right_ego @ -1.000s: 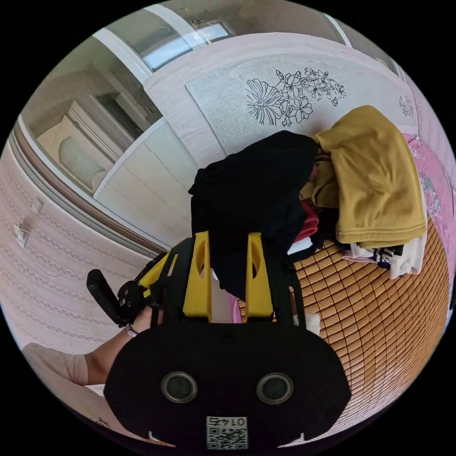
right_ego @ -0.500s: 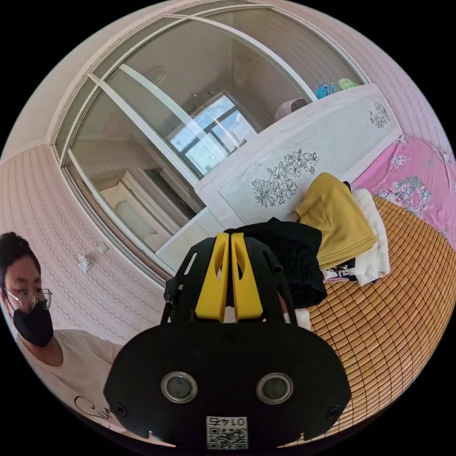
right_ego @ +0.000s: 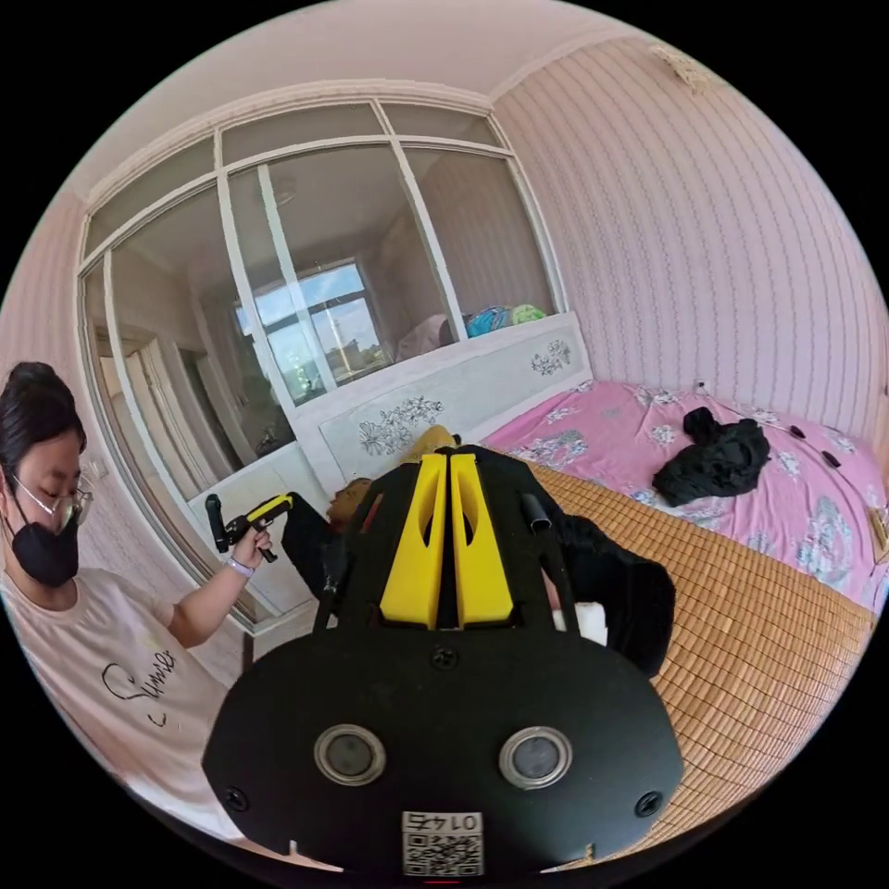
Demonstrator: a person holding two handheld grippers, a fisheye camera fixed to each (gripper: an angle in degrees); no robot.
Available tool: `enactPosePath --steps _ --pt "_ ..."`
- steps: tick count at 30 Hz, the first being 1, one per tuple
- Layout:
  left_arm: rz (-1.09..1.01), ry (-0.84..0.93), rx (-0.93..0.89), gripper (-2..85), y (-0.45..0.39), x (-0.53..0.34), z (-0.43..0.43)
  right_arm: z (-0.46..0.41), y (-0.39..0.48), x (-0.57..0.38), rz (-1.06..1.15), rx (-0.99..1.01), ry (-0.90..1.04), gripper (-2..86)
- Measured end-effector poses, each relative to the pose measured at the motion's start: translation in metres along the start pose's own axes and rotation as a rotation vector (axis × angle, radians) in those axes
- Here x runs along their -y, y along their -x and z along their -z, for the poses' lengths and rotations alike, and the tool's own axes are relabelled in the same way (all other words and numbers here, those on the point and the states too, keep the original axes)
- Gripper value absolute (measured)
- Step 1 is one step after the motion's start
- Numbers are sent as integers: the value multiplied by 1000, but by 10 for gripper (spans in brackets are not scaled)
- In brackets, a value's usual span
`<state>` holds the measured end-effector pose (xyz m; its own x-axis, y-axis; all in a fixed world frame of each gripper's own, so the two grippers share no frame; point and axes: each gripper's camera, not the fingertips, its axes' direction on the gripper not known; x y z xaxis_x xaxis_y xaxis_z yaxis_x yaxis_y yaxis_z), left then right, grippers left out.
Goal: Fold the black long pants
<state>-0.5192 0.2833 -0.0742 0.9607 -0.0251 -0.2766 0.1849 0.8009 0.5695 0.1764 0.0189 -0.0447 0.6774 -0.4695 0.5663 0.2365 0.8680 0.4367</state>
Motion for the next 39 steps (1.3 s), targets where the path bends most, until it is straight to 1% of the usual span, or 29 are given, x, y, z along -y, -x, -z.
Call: enactPosePath --steps 1,3,6,10,15,16,18,20,22,24,27,29,31,32,33,34,35,36,37,38,39 --pt "-10 5 -26 -10 -9 3 -1 7 -1 -5 -3 -41 10 -2" --pt "-31 10 -59 -10 -22 8 -2 32 -4 -24 -4 -201 51 -2" --pt "-52 12 -102 -10 -41 20 -5 52 -10 -44 -15 -331 100 -2" --pt "-62 -12 -118 -10 -57 43 -5 72 -24 -61 -75 -324 97 -2" --pt "-26 -98 -127 -10 -58 69 1 102 -34 -71 -87 -298 5 -2" --pt "-16 -95 -140 -10 -56 79 -6 104 -38 -69 -88 -294 9 -2" --pt "-13 -72 -139 -10 -57 98 -20 107 -52 -46 -93 -298 92 -2" --pt "-12 -79 -143 -10 -60 119 -30 114 -55 -22 -65 -317 116 -2" --pt "-24 -130 -142 -10 -66 149 -31 128 -51 1 -26 -349 77 -2" --pt "-38 -185 -130 -10 -71 170 -27 153 -42 28 31 -380 -14 -3" --pt "-46 -253 -145 -10 -72 189 -23 177 -35 36 84 -411 -88 -2" --pt "-46 -242 -162 -10 -71 184 -30 180 -38 22 83 -432 -74 -2" --pt "-50 -149 -173 -10 -71 153 -54 171 -48 -6 48 -457 -15 -2" --pt "-55 -116 -173 -10 -72 141 -61 158 -58 -33 10 -477 54 -2" --pt "-77 -40 -158 -10 -74 114 -76 141 -70 -64 -43 -498 151 -2" --pt "-113 55 -135 -10 -78 84 -94 131 -78 -82 -76 -505 207 -2" --pt "-132 110 -128 -10 -79 68 -104 110 -93 -120 -148 -519 334 -2" --pt "-152 221 -130 -10 -82 35 -124 87 -108 -160 -230 -568 470 -3" --pt "-171 349 -148 -10 -87 0 -145 76 -115 -180 -268 -597 528 -3" --pt "-178 414 -150 -10 -89 -17 -154 58 -125 -217 -341 -627 606 -3" --pt "-180 521 -143 -10 -93 -46 -168 43 -133 -247 -425 -614 664 -4"
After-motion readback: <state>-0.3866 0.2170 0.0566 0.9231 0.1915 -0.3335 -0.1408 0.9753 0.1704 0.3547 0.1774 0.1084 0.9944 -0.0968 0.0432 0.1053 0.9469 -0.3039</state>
